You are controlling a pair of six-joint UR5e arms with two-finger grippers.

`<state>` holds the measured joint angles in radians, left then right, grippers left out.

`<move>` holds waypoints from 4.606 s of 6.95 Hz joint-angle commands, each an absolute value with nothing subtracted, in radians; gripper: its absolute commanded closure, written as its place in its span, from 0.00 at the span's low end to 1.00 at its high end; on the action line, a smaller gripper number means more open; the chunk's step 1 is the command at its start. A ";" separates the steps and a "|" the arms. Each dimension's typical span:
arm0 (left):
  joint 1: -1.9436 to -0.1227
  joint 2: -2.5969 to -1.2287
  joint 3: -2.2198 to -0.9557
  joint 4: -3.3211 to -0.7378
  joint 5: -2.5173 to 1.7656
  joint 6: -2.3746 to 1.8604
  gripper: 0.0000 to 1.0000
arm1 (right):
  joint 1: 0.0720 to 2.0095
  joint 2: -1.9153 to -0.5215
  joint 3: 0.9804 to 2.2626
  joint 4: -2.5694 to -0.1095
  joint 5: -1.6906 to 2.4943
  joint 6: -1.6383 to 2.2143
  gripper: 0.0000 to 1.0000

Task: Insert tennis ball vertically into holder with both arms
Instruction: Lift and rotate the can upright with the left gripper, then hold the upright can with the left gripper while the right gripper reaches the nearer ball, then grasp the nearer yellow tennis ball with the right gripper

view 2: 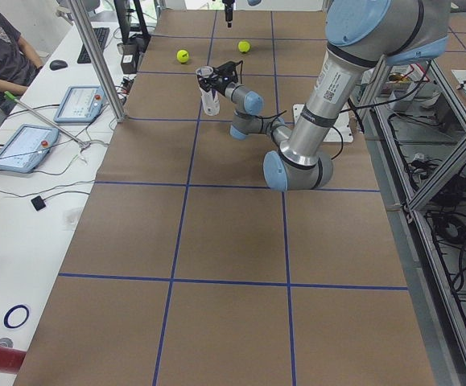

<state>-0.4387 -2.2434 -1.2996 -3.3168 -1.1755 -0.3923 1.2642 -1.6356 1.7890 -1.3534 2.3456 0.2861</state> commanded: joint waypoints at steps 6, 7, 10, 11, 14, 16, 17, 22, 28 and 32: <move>-0.385 -2.247 -1.259 -3.376 -1.147 -0.399 0.31 | 1.088 -1.707 1.828 -1.351 2.275 0.307 0.01; -0.385 -2.247 -1.259 -3.376 -1.147 -0.399 0.31 | 1.080 -1.736 1.829 -1.348 2.275 0.296 0.01; -0.385 -2.247 -1.259 -3.376 -1.147 -0.399 0.31 | 1.049 -1.741 1.810 -1.336 2.273 0.307 0.01; -0.385 -2.249 -1.259 -3.375 -1.147 -0.399 0.31 | 1.039 -1.740 1.798 -1.336 2.266 0.307 0.01; -0.384 -2.247 -1.259 -3.375 -1.147 -0.399 0.31 | 0.999 -1.727 1.770 -1.335 2.212 0.308 0.01; -0.373 -2.244 -1.258 -3.375 -1.147 -0.397 0.31 | 0.985 -1.715 1.747 -1.335 2.203 0.308 0.01; -0.371 -2.247 -1.252 -3.373 -1.147 -0.399 0.31 | 0.980 -1.713 1.744 -1.335 2.203 0.308 0.01; -0.350 -2.241 -1.229 -3.433 -1.147 -0.400 0.31 | 0.974 -1.704 1.743 -1.336 2.207 0.322 0.84; -0.347 -2.261 -1.183 -3.556 -1.088 -0.301 0.30 | 0.974 -1.695 1.753 -1.336 2.209 0.325 0.84; -0.313 -2.261 -1.178 -3.557 -1.065 -0.298 0.27 | 0.976 -1.654 1.761 -1.336 2.212 0.356 0.84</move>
<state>-0.3286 -2.2592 -1.1788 -3.5567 -1.0813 -0.2985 0.9750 -1.6671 1.7582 -1.3361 2.2107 0.3322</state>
